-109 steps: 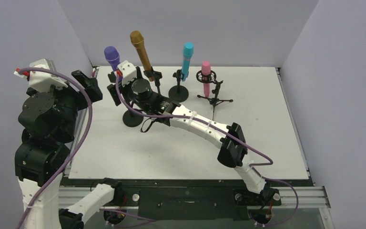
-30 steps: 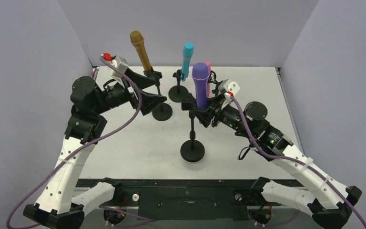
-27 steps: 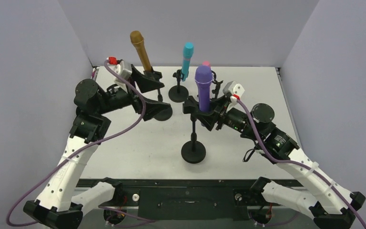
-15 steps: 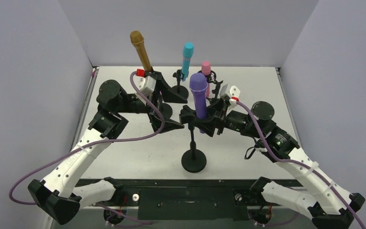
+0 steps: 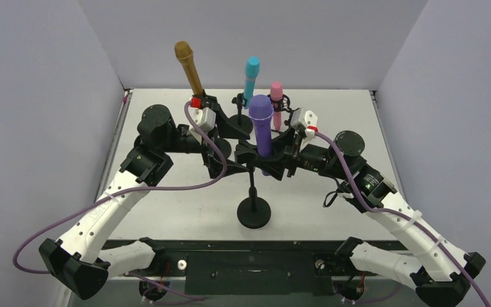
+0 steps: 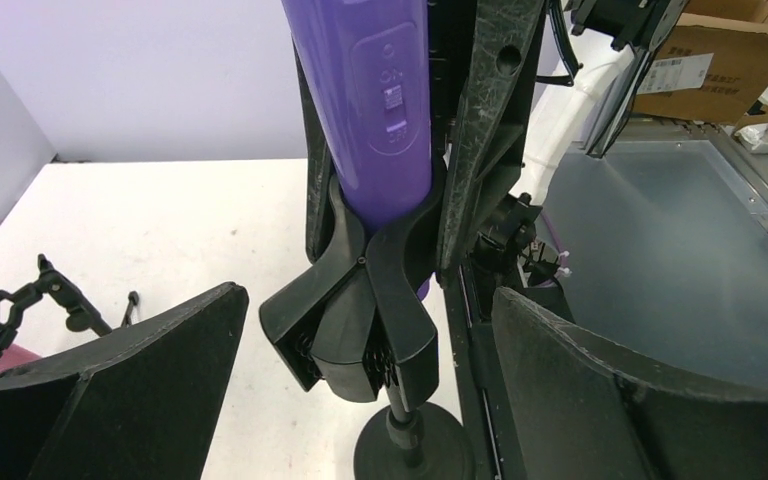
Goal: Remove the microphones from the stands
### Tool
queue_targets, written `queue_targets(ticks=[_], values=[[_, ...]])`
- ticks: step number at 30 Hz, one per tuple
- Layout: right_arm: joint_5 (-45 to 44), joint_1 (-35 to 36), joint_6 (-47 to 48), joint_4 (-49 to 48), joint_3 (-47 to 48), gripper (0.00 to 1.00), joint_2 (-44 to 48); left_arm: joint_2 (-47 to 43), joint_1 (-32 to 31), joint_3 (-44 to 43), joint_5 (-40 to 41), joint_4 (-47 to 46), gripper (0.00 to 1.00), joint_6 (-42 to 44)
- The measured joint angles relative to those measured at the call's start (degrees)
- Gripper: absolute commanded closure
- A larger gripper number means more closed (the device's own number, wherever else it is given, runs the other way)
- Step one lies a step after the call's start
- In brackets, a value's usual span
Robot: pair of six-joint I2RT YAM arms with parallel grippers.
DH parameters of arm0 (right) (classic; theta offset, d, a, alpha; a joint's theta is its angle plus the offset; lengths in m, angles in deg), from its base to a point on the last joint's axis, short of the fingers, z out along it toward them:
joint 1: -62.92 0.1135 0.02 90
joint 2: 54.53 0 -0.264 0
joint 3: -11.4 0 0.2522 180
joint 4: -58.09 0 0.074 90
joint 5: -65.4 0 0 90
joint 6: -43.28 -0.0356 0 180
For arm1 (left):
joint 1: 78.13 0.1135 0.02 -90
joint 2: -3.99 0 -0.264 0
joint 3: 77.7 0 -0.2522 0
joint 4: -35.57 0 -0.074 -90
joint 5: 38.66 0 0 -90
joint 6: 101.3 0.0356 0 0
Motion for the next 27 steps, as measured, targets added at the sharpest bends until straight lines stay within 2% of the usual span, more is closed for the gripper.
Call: queue_targets(ticks=[4, 9, 14, 21, 27], values=[[0.7, -0.3, -0.1, -3.0, -0.5, 1.00, -1.1, 0.0, 0.0, 0.1, 0.0, 2.6, 0.11, 1.6], [1.4, -0.7, -0.2, -6.7, -1.9, 1.00, -1.3, 0.0, 0.2, 0.8, 0.5, 4.1, 0.20, 2.5], [2.0, -1.9, 0.7, -10.3, -4.7, 1.00, -2.9, -0.1, 0.4, 2.7, 3.9, 4.3, 0.23, 2.8], [4.7, -4.2, 1.2, -17.0, -9.9, 1.00, -7.5, -0.4, 0.8, 6.8, 11.1, 4.6, 0.23, 4.6], [4.8, -4.7, 1.2, -21.2, -12.9, 1.00, -9.0, -1.2, 0.7, 10.0, 14.9, 4.8, 0.19, 8.7]])
